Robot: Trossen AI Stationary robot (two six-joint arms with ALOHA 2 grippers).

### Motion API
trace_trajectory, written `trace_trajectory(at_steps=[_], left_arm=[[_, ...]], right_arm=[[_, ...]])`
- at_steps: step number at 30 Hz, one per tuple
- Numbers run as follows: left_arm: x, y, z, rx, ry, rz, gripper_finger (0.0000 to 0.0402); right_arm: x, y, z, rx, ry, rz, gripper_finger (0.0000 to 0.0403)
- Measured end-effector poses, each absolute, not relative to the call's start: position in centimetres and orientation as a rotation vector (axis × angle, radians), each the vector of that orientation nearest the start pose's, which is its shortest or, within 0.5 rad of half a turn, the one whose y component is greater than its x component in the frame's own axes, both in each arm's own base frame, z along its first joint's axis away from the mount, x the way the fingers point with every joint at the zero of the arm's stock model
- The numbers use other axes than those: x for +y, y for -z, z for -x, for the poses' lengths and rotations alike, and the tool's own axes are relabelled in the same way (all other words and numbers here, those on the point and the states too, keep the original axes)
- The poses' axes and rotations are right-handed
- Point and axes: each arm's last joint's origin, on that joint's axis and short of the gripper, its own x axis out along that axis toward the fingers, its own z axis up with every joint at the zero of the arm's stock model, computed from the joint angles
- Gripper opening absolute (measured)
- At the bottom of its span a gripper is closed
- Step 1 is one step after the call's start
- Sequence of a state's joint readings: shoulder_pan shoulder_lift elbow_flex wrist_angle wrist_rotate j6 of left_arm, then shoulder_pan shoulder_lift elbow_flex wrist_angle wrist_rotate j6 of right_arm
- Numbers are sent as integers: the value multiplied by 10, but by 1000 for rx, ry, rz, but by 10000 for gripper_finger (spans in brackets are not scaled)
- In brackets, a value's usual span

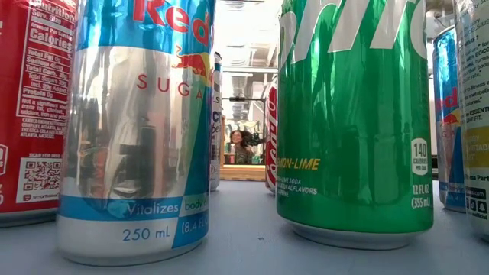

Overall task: Place canned beverage on shelf
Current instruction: Put the white blue soda can on the shelf

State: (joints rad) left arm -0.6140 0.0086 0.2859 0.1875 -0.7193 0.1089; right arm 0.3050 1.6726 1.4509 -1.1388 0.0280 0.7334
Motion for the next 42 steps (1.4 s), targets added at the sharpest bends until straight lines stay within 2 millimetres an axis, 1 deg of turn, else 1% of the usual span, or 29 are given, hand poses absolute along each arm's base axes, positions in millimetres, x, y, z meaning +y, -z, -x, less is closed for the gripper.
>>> trace_trajectory(at_steps=[3, 8, 13, 19, 24, 29, 34, 37, 42], left_arm=[[-16, -271, -56, -357, -123, 179, 341], [-16, -270, -56, -356, -124, 179, 341], [-16, -270, -56, -356, -125, 179, 341], [-16, -270, -56, -352, -126, 177, 341], [-16, -269, -57, -346, -126, 171, 341], [-16, -270, -57, -347, -126, 170, 341], [-16, -269, -57, -346, -126, 170, 341], [-16, -270, -57, -345, -130, 152, 341], [-16, -270, -57, -345, -130, 147, 341]], right_arm=[[95, -276, -304, 1353, 269, -387, 239], [94, -276, -303, 1364, 274, -381, 238], [87, -282, -301, 1405, 276, -350, 238], [71, -302, -305, 1379, 280, -307, 237], [54, -321, -310, 1341, 229, -263, 237], [25, -346, -313, 1282, 218, -186, 236], [-14, -368, -314, 1209, 237, -109, 236], [-41, -376, -315, 1160, 267, -65, 236], [-87, -380, -316, 1065, 277, -17, 236]])
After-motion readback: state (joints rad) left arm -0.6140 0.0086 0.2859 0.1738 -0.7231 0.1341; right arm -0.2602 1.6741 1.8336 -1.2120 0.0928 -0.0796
